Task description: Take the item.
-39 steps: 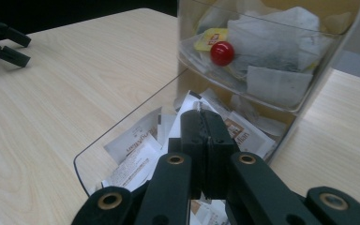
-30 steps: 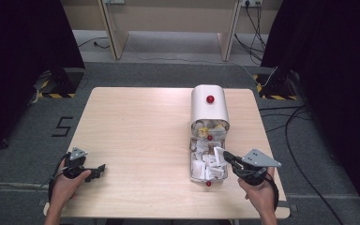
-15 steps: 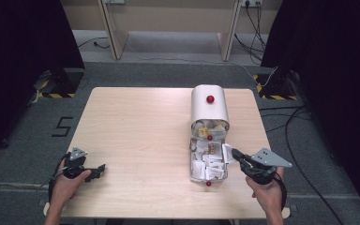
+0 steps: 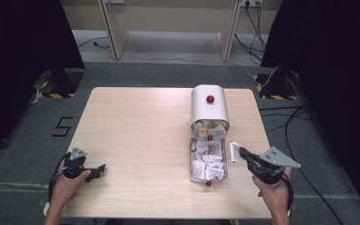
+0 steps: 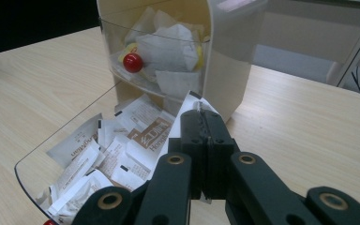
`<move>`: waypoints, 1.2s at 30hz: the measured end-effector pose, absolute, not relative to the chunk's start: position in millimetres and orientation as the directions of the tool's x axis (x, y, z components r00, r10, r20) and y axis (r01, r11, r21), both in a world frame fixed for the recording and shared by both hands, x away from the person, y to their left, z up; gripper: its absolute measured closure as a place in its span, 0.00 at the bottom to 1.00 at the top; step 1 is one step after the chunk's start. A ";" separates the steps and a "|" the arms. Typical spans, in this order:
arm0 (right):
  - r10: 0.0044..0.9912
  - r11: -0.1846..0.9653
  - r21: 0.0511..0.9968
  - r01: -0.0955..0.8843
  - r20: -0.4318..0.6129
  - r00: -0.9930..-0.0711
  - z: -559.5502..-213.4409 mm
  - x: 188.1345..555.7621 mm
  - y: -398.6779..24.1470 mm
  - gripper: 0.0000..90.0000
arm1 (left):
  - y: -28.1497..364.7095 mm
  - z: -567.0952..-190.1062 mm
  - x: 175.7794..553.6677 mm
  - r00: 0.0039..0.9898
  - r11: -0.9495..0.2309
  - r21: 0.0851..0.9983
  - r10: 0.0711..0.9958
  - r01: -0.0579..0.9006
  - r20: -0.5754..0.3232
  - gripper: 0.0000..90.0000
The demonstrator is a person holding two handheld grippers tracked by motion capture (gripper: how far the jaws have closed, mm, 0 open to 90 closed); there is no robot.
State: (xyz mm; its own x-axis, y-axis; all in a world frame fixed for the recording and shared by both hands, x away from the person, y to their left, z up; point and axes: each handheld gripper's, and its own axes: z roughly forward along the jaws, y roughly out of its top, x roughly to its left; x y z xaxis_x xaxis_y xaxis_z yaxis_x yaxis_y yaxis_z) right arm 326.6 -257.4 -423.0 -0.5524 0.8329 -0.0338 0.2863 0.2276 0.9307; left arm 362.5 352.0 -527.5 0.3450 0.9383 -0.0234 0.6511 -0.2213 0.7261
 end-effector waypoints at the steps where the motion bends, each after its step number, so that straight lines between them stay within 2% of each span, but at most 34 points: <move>1: 0.835 0.227 0.931 0.286 -0.034 -0.550 -423.1 326.8 -258.4 0.99 | 352.0 -527.5 362.5 0.345 -0.221 0.726 0.938 0.651 -0.023 0.00; 36: 0.883 0.191 0.920 0.343 -0.008 -0.470 -439.3 334.3 -287.0 0.99 | 352.0 -527.5 362.5 0.345 -0.221 0.726 0.938 0.651 -0.023 0.00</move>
State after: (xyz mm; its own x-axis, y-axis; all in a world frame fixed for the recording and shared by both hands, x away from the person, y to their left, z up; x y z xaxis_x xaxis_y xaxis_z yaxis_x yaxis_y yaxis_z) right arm 334.3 -287.0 -439.3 -0.4702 0.8825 -0.0083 0.3429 0.1913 0.9197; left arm 362.5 352.0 -527.5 0.3446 0.9385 -0.0230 0.6512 -0.2214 0.7259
